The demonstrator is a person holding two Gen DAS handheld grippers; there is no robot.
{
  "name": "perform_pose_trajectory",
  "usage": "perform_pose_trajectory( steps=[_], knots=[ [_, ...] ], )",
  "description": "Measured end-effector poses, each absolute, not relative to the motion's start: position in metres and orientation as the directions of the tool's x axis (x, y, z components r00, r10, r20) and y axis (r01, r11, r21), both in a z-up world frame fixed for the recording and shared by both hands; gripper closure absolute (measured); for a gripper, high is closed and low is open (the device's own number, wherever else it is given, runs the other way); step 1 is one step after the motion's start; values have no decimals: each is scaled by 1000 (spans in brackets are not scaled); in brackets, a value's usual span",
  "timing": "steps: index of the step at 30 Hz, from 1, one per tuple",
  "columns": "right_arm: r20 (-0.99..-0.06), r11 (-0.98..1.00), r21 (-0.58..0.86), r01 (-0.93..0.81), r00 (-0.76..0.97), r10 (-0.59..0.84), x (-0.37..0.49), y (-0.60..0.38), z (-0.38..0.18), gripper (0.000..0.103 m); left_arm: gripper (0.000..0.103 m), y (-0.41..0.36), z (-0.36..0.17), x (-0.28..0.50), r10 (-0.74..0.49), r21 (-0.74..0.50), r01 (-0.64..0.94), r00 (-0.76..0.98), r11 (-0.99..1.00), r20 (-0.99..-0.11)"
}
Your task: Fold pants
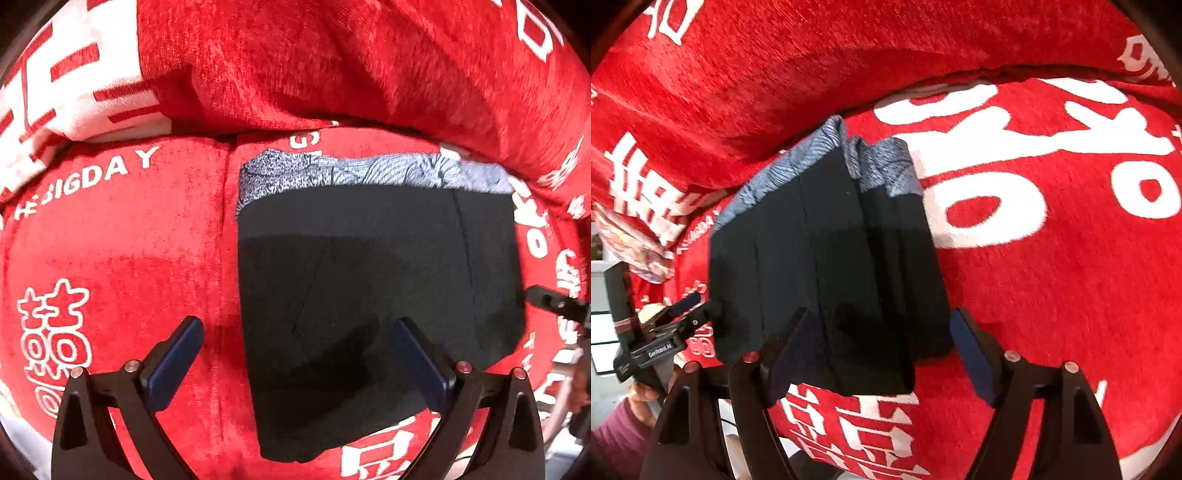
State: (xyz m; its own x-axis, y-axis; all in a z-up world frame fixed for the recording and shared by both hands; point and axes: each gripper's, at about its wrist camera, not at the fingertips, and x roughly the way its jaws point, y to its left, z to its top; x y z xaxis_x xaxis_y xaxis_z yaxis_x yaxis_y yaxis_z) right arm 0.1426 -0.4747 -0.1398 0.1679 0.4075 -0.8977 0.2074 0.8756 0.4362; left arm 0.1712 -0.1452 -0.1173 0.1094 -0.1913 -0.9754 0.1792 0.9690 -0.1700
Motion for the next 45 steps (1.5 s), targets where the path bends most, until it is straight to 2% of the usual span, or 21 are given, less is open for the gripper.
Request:
perform_pose_trajectory(
  steps=[3, 9, 11, 16, 19, 23, 26, 28, 31, 33, 40, 45],
  knots=[
    [-875, 853, 483, 198, 155, 459, 145, -477, -148, 19, 0, -138, -120, 178, -245, -228, 177, 81, 957, -966],
    [-838, 818, 545, 183, 126, 530, 155, -487, -167, 19, 0, -120, -149, 193, -411, -415, 123, -61, 901, -910],
    [-826, 806, 564, 180, 123, 550, 158, -491, -172, 19, 0, -120, -153, 194, -437, -443, 119, -71, 889, -897],
    [-773, 757, 633, 165, 83, 629, 170, -494, -193, 17, 0, -132, -165, 195, -472, -479, 120, -84, 869, -877],
    [-745, 730, 664, 162, 71, 663, 177, -490, -203, 17, 0, -147, -175, 197, -450, -459, 143, -95, 877, -888],
    [-723, 700, 687, 196, 83, 686, 182, -492, -209, 17, 0, -152, -183, 199, -463, -472, 95, -98, 877, -881],
    [-727, 697, 679, 231, 85, 681, 181, -495, -209, 25, 0, -151, -180, 193, -448, -454, 78, -80, 888, -890],
    [-729, 693, 675, 253, 87, 679, 178, -499, -208, 39, 13, -155, -169, 186, -453, -455, 92, -45, 886, -891],
    [-725, 694, 684, 223, 107, 680, 172, -500, -198, 51, 32, -159, -150, 176, -480, -475, 126, 6, 871, -877],
    [-714, 684, 697, 215, 123, 689, 170, -502, -191, 55, 37, -157, -141, 171, -491, -484, 136, 23, 865, -871],
    [-662, 632, 747, 208, 142, 736, 141, -496, -164, 58, 38, -154, -103, 138, -519, -506, 191, 24, 841, -854],
    [-628, 589, 772, 238, 144, 765, 99, -482, -159, 58, 38, -133, -101, 111, -485, -478, 185, -6, 859, -874]
  ],
)
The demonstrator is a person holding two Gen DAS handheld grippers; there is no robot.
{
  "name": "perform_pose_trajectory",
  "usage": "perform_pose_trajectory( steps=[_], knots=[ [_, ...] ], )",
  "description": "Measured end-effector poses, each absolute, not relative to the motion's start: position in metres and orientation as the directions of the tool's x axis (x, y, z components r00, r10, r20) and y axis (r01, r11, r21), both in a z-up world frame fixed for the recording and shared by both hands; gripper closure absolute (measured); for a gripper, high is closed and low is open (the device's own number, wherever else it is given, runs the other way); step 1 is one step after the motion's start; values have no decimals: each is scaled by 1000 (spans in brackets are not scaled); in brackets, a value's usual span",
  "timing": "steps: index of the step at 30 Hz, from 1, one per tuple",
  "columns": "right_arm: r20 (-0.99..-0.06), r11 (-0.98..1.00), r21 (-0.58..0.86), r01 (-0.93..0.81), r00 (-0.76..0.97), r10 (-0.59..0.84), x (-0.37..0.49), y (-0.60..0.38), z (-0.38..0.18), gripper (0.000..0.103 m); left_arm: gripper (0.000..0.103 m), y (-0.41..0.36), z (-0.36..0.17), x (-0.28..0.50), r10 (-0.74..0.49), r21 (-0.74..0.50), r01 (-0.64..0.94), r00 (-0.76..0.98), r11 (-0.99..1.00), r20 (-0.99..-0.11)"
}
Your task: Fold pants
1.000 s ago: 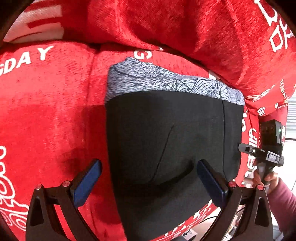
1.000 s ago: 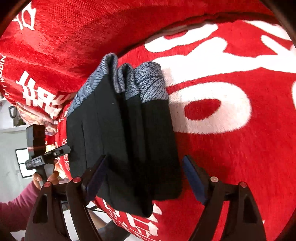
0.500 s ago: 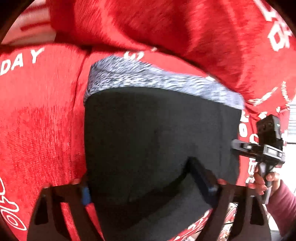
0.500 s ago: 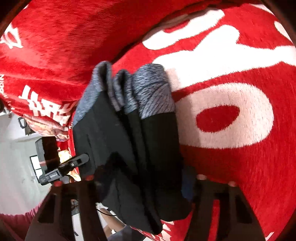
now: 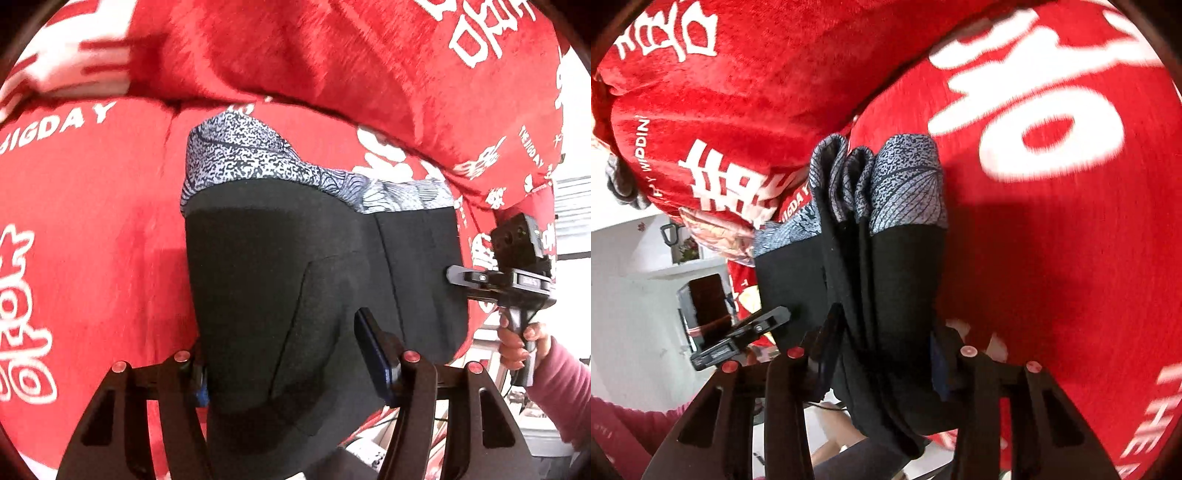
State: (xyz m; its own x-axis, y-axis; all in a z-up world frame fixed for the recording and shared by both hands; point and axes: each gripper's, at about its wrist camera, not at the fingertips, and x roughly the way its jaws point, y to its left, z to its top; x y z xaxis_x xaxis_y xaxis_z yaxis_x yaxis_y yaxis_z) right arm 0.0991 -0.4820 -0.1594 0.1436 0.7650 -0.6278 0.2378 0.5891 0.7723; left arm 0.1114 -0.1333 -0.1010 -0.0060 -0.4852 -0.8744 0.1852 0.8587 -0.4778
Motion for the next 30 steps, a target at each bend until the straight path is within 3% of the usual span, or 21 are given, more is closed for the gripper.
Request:
perform_pose_trajectory(
  steps=[3, 5, 7, 9, 21, 24, 25, 30],
  knots=[
    [-663, 624, 742, 246, 132, 736, 81, -474, -168, 58, 36, -121, -118, 100, -388, -386, 141, -10, 912, -922],
    [-712, 672, 695, 256, 115, 692, 74, -471, -179, 58, 25, -116, -132, 95, -300, -297, 122, 5, 947, -954],
    [-739, 698, 670, 253, 130, 661, 73, -472, -183, 51, 12, -102, -138, 93, -296, -292, 93, 30, 952, -955],
    [-773, 731, 630, 262, 124, 622, 75, -472, -187, 45, 7, -101, -141, 94, -284, -280, 81, 43, 957, -958],
    [-891, 846, 450, 286, 81, 447, 60, -474, -144, 40, 6, -121, -80, 69, -101, -88, 123, 101, 989, -990],
    [-908, 873, 416, 256, 63, 414, 55, -467, -126, 30, 5, -130, -59, 58, -79, -67, 101, 121, 993, -990],
    [-912, 880, 407, 247, 56, 406, 54, -465, -121, 27, 0, -132, -52, 55, -80, -69, 88, 128, 994, -989],
    [-924, 906, 379, 189, 35, 380, 44, -452, -92, 18, 0, -149, -25, 39, -69, -64, 43, 146, 997, -987]
  ],
)
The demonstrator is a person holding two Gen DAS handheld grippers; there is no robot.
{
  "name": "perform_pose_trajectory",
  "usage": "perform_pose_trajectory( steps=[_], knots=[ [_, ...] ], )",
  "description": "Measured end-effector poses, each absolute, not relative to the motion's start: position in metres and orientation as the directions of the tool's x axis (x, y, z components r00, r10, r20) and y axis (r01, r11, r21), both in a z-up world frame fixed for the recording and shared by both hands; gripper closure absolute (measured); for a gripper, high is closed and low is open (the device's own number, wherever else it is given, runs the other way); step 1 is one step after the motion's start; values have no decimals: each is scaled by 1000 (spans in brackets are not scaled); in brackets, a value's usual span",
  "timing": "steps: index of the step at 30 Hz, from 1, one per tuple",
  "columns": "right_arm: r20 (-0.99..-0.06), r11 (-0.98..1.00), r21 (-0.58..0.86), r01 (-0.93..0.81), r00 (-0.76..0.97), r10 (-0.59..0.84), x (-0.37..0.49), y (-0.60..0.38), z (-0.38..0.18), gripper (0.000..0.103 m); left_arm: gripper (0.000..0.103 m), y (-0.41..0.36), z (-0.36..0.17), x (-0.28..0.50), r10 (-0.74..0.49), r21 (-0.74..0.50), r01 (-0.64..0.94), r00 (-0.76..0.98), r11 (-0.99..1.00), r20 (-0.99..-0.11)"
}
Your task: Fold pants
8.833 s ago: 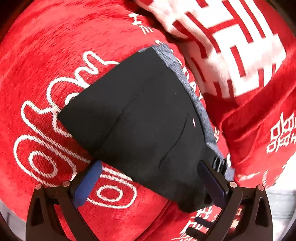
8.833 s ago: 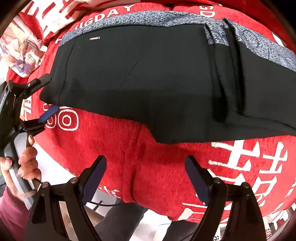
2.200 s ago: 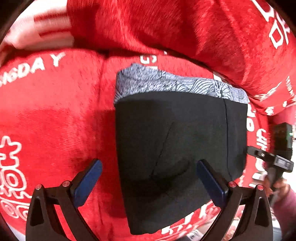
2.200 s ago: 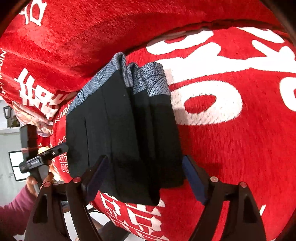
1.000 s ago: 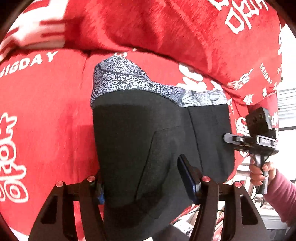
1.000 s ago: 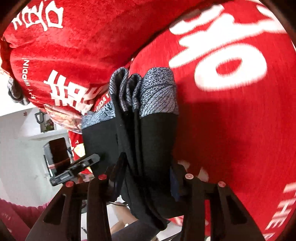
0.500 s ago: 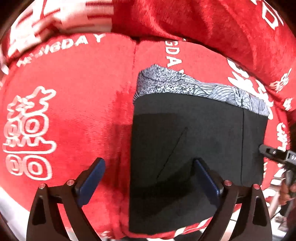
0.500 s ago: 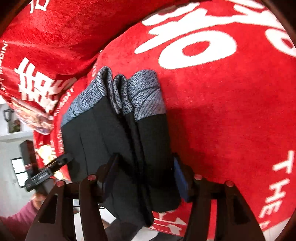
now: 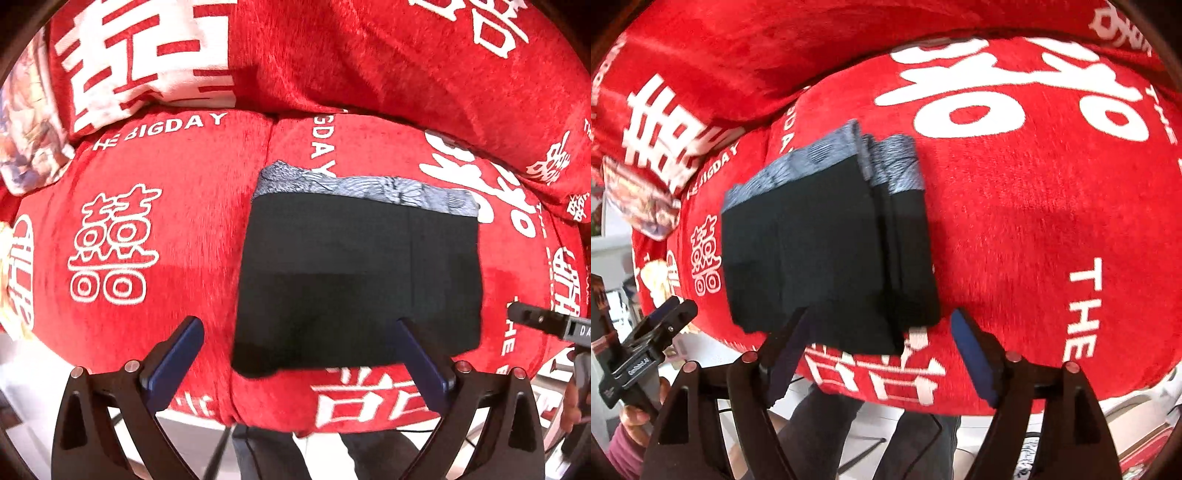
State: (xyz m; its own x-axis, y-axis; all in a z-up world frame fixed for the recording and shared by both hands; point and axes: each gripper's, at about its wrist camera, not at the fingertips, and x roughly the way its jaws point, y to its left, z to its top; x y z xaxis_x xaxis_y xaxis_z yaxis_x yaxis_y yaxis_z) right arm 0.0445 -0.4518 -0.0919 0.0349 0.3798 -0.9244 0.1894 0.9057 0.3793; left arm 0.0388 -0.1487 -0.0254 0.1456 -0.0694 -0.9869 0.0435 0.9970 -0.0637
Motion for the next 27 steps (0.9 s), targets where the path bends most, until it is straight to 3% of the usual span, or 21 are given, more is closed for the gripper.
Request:
perform_pose_trajectory(
  steps=[5, 12, 16, 27],
  knots=[
    [-951, 943, 307, 125, 74, 300, 36, -436, -64, 0, 0, -159, -5, 27, -50, -45, 38, 146, 998, -988],
    [-975, 976, 199, 88, 120, 188, 26, -413, -36, 0, 0, -172, 24, 17, -10, 18, 115, 242, 993, -970],
    [-982, 978, 166, 124, 107, 153, 19, -405, -28, 0, 0, -171, 30, 13, -34, -5, 142, 203, 990, -979],
    [-990, 976, 119, 183, 99, 102, 0, -379, -3, 0, 0, -153, 41, -3, 43, 66, 124, 176, 990, -984]
  ],
)
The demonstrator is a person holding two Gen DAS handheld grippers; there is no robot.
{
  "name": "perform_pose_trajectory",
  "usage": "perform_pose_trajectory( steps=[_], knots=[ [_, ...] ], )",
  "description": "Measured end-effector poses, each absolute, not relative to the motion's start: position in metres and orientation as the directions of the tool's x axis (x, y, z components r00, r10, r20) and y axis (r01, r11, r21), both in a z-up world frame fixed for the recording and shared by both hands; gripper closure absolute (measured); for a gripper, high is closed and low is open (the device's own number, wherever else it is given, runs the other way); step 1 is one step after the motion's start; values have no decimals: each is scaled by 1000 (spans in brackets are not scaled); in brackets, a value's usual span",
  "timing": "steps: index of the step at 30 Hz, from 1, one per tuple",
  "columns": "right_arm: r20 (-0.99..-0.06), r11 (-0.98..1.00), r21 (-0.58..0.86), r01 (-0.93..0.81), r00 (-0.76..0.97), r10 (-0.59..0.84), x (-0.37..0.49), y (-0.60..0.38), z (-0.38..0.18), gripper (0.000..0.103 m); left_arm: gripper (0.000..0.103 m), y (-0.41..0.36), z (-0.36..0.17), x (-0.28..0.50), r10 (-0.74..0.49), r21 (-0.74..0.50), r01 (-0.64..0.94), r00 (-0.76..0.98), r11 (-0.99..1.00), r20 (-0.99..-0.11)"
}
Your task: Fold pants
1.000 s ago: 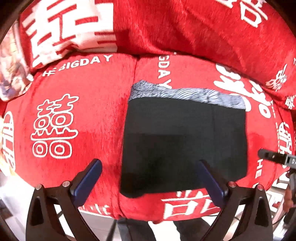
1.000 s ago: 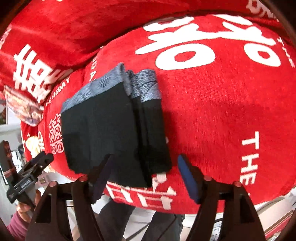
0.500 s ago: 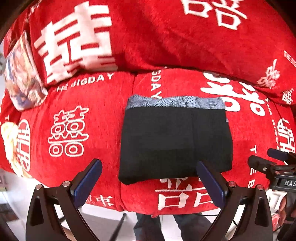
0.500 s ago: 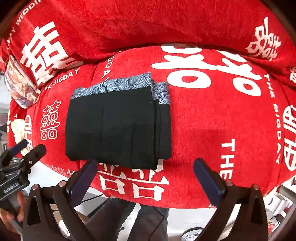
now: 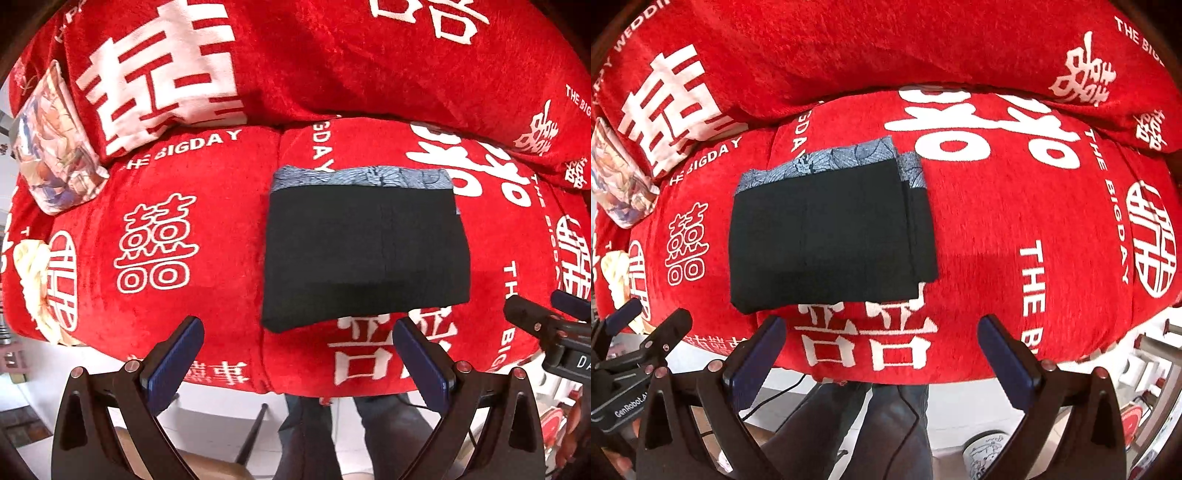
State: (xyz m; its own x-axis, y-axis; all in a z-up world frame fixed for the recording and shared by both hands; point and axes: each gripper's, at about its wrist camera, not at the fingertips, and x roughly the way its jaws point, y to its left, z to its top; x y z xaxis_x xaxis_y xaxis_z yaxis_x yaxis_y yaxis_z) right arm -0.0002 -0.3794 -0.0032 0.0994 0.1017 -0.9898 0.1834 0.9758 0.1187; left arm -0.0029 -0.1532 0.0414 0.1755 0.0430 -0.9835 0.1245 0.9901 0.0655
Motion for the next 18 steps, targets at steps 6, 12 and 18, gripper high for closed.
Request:
perform_pose_trajectory(
  steps=[6, 12, 18],
  knots=[
    [-993, 977, 93, 194, 87, 77, -6, -371, 3, 0, 0, -144, 48, -9, 42, 65, 125, 180, 990, -983],
    [-995, 985, 65, 158, 92, 51, -8, -359, 10, 0, 0, -142, 53, -11, 46, 72, 131, 186, 989, -981],
    [-994, 990, 39, 133, 105, 25, -8, -350, 15, 0, 0, -141, 54, -12, 51, 76, 138, 179, 988, -983]
  ],
)
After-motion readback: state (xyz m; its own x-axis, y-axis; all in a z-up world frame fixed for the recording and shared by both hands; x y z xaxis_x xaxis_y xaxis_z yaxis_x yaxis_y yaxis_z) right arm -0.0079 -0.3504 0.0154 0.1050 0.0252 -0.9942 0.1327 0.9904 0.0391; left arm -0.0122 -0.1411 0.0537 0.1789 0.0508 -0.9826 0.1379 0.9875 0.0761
